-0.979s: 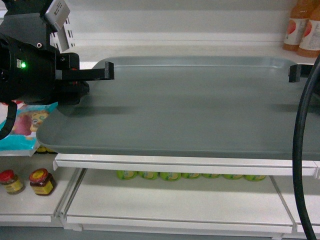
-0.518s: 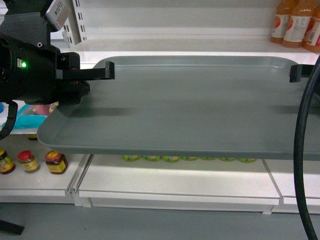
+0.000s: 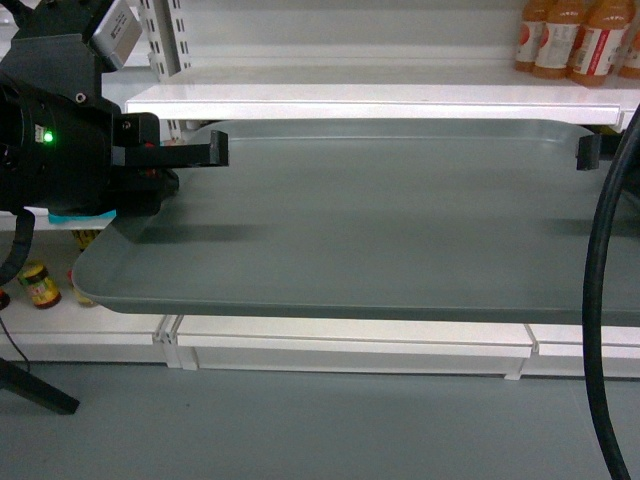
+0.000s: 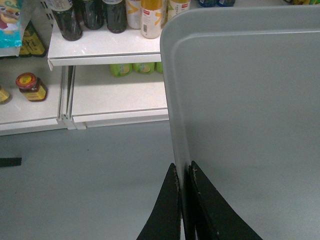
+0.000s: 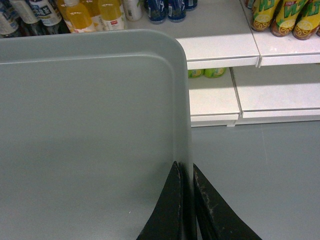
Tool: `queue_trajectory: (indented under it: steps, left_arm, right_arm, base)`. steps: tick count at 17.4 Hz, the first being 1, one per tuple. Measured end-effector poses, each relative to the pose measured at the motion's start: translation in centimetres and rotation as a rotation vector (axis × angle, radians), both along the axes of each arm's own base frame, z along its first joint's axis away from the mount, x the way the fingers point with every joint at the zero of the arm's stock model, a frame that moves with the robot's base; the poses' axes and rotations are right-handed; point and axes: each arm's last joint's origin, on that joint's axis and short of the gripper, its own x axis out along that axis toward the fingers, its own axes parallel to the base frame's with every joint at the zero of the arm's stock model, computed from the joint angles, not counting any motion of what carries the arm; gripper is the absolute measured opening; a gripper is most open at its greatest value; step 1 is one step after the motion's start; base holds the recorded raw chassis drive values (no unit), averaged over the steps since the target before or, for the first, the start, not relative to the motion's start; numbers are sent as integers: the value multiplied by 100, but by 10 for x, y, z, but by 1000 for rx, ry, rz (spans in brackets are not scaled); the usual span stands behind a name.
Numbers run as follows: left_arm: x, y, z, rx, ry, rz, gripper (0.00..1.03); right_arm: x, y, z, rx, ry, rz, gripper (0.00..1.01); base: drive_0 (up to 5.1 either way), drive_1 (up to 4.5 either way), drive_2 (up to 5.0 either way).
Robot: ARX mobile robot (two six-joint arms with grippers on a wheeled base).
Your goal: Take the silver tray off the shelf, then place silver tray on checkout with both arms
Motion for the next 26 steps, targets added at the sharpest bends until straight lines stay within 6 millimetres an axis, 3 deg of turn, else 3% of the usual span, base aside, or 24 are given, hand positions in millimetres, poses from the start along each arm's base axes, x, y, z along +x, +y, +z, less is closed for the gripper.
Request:
queue_trajectory:
  steps: [26]
  left_arm:
    - [0, 0, 0, -2, -5, 0, 3]
  right_arm:
    - [0, 0, 0, 0, -5, 0, 3]
  base:
    - [4, -414, 422]
